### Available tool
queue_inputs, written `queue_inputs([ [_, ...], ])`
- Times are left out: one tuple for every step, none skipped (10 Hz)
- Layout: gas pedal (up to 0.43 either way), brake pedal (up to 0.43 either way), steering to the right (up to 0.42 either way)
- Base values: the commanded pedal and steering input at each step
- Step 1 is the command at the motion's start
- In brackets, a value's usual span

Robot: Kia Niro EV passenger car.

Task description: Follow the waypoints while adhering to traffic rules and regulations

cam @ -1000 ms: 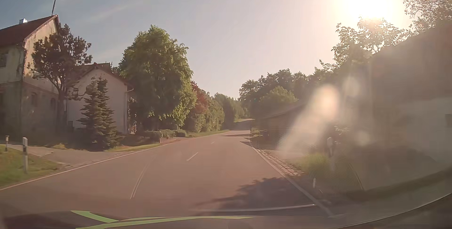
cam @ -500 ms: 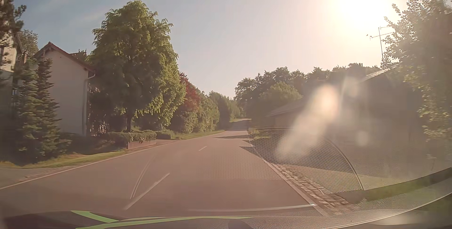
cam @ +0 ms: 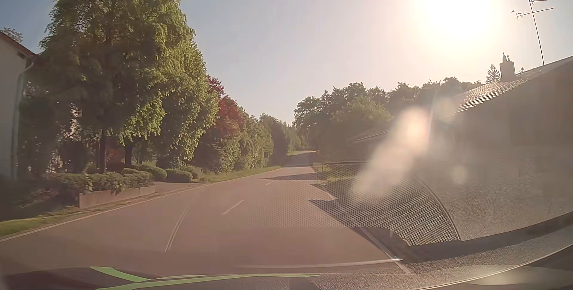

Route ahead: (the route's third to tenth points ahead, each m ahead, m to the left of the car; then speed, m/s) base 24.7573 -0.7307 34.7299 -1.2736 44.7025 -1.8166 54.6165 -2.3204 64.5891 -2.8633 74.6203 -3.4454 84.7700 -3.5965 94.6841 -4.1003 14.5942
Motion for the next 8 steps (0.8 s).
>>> queue_inputs([
  [0.169,0.0,0.007],
  [0.169,0.0,0.007],
  [0.169,0.0,0.007],
  [0.169,0.0,0.008],
  [0.169,0.0,0.01],
  [0.169,0.0,0.011],
  [0.169,0.0,0.011],
  [0.169,0.0,0.011],
])
